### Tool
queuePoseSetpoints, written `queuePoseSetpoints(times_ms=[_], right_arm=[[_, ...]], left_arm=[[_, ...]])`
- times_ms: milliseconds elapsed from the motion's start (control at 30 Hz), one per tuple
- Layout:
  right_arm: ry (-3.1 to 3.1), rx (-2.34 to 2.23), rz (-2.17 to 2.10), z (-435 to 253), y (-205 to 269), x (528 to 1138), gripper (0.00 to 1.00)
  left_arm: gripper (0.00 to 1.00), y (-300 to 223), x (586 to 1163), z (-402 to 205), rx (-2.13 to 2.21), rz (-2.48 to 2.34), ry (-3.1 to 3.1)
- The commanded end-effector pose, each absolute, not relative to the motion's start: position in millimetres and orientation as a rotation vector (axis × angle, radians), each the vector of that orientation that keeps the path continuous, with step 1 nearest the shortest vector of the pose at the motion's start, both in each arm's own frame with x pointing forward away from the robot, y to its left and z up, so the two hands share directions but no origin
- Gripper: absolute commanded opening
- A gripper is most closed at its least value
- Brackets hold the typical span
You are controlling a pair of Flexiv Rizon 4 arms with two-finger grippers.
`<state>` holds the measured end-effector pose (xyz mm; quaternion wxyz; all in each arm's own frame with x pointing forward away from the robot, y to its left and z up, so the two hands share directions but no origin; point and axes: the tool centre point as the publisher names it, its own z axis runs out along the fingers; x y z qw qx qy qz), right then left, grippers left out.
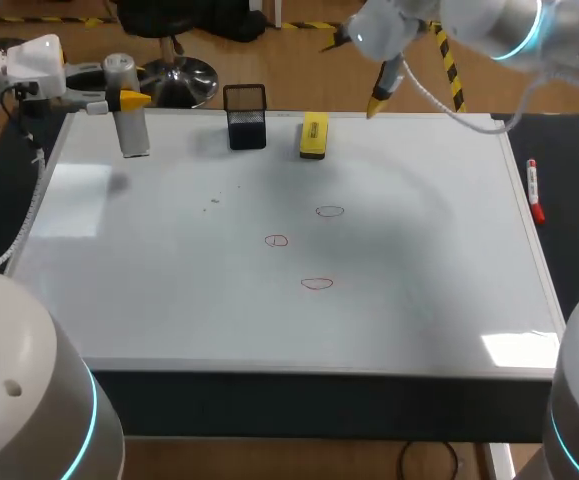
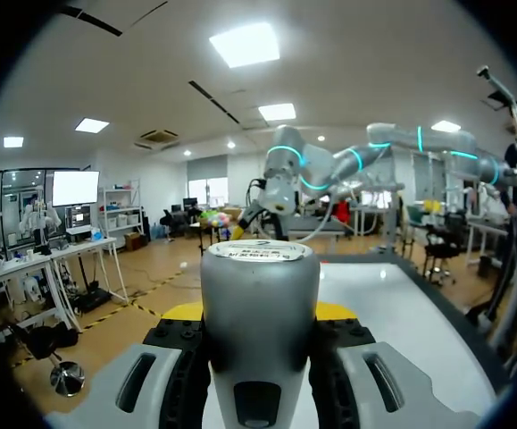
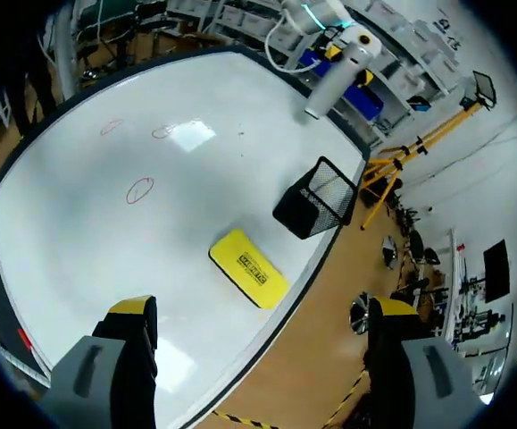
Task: Pick up the inspection probe, press it on each red-marked spot on the whiteboard one by one, put down the probe, pick up the eraser, and wipe off all the red marks.
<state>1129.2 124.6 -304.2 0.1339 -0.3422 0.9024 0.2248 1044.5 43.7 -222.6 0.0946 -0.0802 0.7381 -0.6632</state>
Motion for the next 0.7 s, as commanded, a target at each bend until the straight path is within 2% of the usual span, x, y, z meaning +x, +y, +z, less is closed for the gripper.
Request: queuePoseSetpoints(times_ms=[33,700], right_arm=[[2.541,-1.913,0.106,-307,128,1132,1.00],[2.239,-2.263,-0.052,-339,131,1125,1.00]], left_arm=[[0.00,43,1044,-222,-0.239,-1.965,2.187],[0.00,43,1044,-222,-0.239,-1.965,2.187]])
